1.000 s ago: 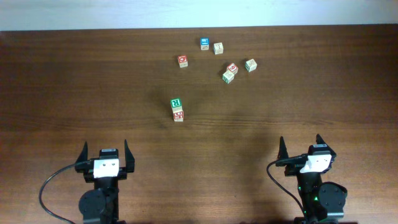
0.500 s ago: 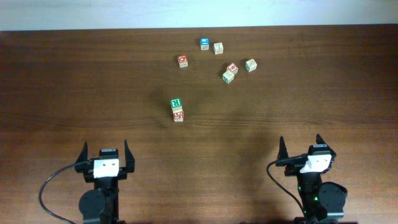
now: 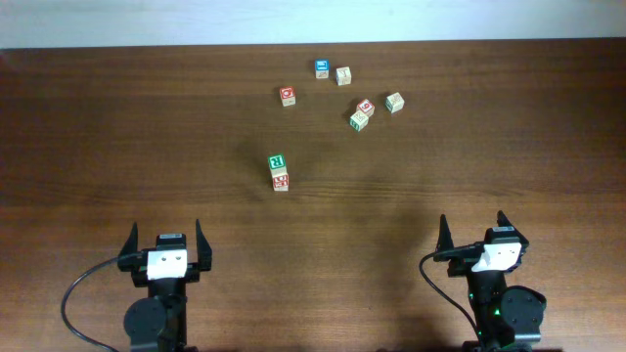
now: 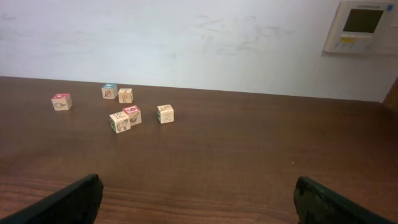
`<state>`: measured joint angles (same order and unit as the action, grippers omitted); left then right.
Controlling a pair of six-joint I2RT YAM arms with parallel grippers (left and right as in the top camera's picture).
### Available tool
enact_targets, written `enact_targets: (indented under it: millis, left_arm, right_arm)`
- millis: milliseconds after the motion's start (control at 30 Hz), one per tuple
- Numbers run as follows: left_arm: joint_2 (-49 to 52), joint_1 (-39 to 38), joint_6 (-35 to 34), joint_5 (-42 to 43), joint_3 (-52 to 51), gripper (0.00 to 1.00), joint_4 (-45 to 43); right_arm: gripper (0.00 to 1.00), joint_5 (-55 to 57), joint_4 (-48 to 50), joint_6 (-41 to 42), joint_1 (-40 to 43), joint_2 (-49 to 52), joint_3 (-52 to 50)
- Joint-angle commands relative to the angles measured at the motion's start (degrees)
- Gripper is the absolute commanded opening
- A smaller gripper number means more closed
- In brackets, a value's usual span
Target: Rotate 4 blocks
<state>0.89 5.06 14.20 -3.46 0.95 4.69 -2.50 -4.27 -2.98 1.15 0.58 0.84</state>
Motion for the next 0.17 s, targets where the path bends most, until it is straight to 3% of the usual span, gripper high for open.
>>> enact_targets:
  millis: [0,133]
  left_arm:
    - [-0.6,0.3,1.0,-0.4,-0.4,0.99,-0.2]
    - [-0.6,0.3,1.0,-0.4,-0.4,0.99,-0.2]
  right_arm:
    - [0.98,-0.3,0.0,0.4,0.3,-0.4,-0.5]
    - [0.98,-0.3,0.0,0.4,0.3,-0.4,-0.5]
